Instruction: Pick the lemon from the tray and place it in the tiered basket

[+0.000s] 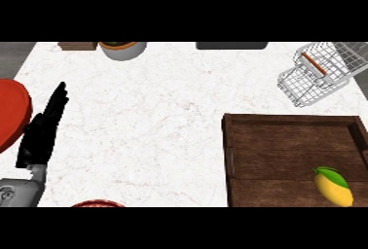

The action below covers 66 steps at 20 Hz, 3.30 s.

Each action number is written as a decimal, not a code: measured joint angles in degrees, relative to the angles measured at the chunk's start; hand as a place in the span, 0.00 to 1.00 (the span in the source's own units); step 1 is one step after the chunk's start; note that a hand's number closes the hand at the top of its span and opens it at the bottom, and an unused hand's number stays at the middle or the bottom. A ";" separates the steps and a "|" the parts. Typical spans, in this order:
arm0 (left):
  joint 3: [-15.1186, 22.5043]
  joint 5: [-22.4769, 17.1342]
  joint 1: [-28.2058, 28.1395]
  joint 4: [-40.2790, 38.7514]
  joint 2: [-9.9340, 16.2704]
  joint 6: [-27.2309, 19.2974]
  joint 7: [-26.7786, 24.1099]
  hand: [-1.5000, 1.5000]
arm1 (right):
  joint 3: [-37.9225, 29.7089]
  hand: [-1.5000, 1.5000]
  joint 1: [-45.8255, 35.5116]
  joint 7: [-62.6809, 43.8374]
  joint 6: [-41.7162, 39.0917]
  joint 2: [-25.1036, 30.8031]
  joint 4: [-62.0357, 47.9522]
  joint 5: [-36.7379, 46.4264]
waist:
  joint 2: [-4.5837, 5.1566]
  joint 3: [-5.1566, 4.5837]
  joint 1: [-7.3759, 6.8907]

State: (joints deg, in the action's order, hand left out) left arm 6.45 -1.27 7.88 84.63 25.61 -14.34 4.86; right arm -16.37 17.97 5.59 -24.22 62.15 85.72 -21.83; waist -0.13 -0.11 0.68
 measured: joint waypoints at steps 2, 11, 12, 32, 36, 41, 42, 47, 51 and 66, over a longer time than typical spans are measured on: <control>-0.10 0.11 -0.45 -0.88 -0.38 0.31 -1.27 0.50 | 0.90 0.00 -0.64 -2.96 -0.97 2.08 2.48 1.20 | 0.07 -0.02 -0.31; -0.37 2.23 -0.06 0.09 -2.04 1.13 -0.56 0.50 | 6.09 0.00 -6.87 -22.12 -0.65 0.87 11.36 3.52 | 0.13 0.05 -0.85; -0.75 2.31 0.19 -0.16 -2.13 1.26 -0.40 0.50 | 6.55 0.00 -7.34 -23.69 -1.27 0.66 11.75 3.71 | 0.13 0.06 -0.82; -5.84 5.29 0.61 -2.76 -5.08 5.73 -2.06 0.50 | 11.53 0.00 -9.81 -34.33 -8.21 -12.03 16.59 22.08 | 0.06 0.11 -0.44; -5.62 6.68 0.34 -1.36 -6.59 5.44 -0.90 0.50 | 10.79 0.00 -8.42 -33.32 -8.42 -14.34 18.60 27.51 | 0.05 0.11 -0.43; -6.95 7.55 1.69 -3.02 -7.17 6.54 -1.55 0.50 | 9.81 0.00 -7.58 -33.87 -9.67 -17.77 22.30 31.94 | 0.07 0.10 -0.38; -7.35 7.58 1.84 -2.77 -7.16 6.94 -1.08 0.50 | 9.26 0.00 -7.35 -33.67 -10.29 -18.43 22.45 32.74 | 0.07 0.10 -0.40; -7.76 8.66 0.26 -0.33 -8.22 7.50 -0.29 0.50 | 9.09 0.00 -6.31 -33.71 -11.87 -22.24 23.17 37.40 | 0.07 0.11 -0.50; -8.89 9.26 0.92 -1.54 -8.64 8.48 -1.05 0.50 | 9.28 0.00 -8.20 -35.01 -13.66 -25.42 22.05 40.06 | 0.10 0.11 -0.55; -10.60 11.91 -0.33 1.47 -10.99 10.30 0.20 0.50 | 9.40 0.00 -12.57 -29.01 -15.76 -32.92 12.46 50.62 | 0.11 0.11 -0.70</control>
State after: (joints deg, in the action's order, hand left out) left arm -4.15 10.64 7.55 86.11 14.62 -4.04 5.06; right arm -6.98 5.40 -23.42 -39.98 29.23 98.19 28.79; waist -0.01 0.00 -0.02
